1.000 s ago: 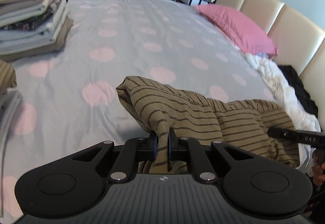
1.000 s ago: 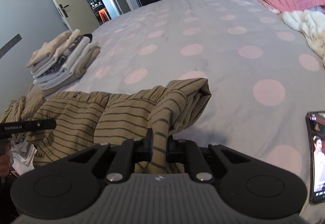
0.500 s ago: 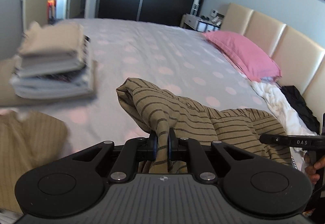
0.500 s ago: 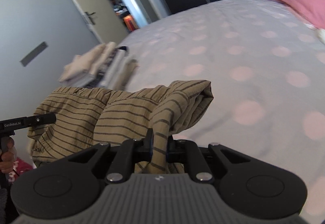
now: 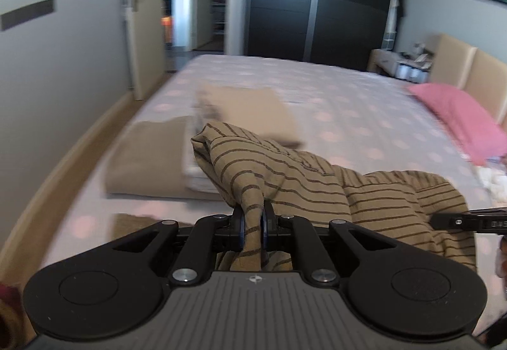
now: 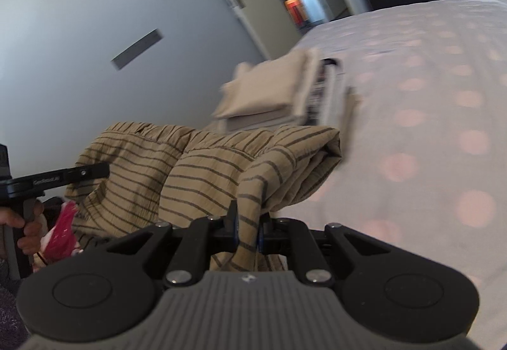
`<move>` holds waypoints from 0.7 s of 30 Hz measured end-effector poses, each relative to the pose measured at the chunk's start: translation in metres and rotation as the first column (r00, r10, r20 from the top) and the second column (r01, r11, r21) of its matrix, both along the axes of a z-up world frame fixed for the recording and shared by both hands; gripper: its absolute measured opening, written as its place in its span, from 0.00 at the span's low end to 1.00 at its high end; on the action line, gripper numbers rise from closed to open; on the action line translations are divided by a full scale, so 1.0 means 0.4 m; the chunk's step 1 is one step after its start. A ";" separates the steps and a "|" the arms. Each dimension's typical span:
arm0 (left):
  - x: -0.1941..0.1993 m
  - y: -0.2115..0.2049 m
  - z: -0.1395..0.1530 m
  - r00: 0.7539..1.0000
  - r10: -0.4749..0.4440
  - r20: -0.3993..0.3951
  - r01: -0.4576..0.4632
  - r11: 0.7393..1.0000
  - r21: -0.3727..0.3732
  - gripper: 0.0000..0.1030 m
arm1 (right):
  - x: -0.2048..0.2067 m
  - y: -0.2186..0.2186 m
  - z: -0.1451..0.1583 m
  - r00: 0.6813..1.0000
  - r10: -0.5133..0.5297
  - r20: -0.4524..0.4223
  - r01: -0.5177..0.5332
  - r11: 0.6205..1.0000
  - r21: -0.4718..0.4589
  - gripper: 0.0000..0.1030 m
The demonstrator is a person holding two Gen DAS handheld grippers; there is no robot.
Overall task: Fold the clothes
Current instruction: 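Lift the folded shirt with both grippers and carry it toward the clothes stack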
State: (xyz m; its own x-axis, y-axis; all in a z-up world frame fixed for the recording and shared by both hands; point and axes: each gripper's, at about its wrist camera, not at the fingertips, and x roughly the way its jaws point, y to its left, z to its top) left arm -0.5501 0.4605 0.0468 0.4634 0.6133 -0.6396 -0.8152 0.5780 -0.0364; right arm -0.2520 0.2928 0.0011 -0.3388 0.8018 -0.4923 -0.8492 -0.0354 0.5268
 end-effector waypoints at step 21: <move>-0.231 0.328 -0.313 0.976 0.210 -0.058 -0.218 0.951 -0.218 0.07 | -0.242 0.327 -0.189 0.995 0.100 0.004 -0.097 0.980 -0.175 0.11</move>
